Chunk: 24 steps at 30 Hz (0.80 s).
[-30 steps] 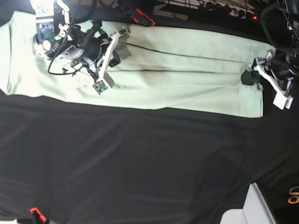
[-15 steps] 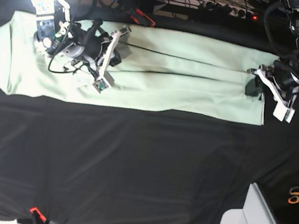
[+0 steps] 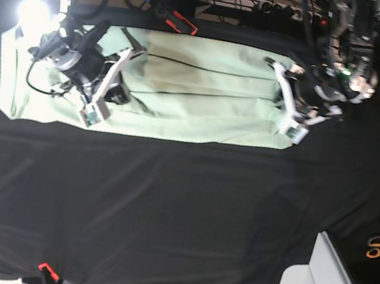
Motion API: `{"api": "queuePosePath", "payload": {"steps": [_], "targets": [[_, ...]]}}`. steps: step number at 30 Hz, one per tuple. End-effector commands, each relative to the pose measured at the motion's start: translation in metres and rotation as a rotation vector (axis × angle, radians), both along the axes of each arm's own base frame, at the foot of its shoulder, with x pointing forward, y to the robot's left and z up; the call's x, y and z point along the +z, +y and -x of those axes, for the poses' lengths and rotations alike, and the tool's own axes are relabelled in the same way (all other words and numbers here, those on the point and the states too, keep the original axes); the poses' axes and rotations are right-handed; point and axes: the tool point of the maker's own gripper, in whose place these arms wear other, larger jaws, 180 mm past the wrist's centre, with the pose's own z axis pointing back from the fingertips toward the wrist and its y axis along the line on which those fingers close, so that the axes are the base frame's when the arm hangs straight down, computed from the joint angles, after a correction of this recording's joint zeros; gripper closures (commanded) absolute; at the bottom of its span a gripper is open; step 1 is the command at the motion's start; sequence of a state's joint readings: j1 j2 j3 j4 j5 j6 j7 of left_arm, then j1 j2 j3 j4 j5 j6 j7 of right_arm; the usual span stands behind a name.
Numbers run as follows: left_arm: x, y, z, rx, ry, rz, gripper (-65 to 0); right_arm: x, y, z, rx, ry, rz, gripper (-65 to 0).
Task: Fold the T-shirt properly
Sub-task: 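Grasp the hem-end edge with the left gripper and fold it inward, then carry the hem end with the left gripper over toward the right gripper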
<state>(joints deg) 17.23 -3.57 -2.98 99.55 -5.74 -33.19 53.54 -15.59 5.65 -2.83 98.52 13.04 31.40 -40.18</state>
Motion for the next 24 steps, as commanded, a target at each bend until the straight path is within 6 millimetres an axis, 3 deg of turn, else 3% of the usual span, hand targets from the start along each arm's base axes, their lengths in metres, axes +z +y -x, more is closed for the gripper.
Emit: {"api": "queuePosePath", "payload": {"steps": [1, 8, 15, 20, 24], "targets": [[0.009, -0.011, -0.008, -0.03, -0.04, 0.002, 0.0, 0.012, -0.001, -0.009, -0.012, -0.046, -0.022, 0.0], [0.009, -0.073, -0.011, -0.225, -0.055, -0.061, 0.0, 0.011, -0.008, -0.01, -0.025, -0.043, -0.013, 0.0], [0.014, -0.121, -0.014, -0.34, -0.084, -0.096, 0.0, 0.01, -0.009, -0.01, -0.024, -0.042, -0.01, 0.0], [0.023, -0.142, -0.024, -0.363, -0.118, -0.081, 0.0, 0.01, -0.009, -0.01, -0.024, -0.042, -0.01, 0.0], [0.018, -0.154, -0.033, -0.369, -0.106, -0.064, 0.0, 0.01, -0.009, -0.01, -0.024, -0.042, -0.01, 0.0]]}}
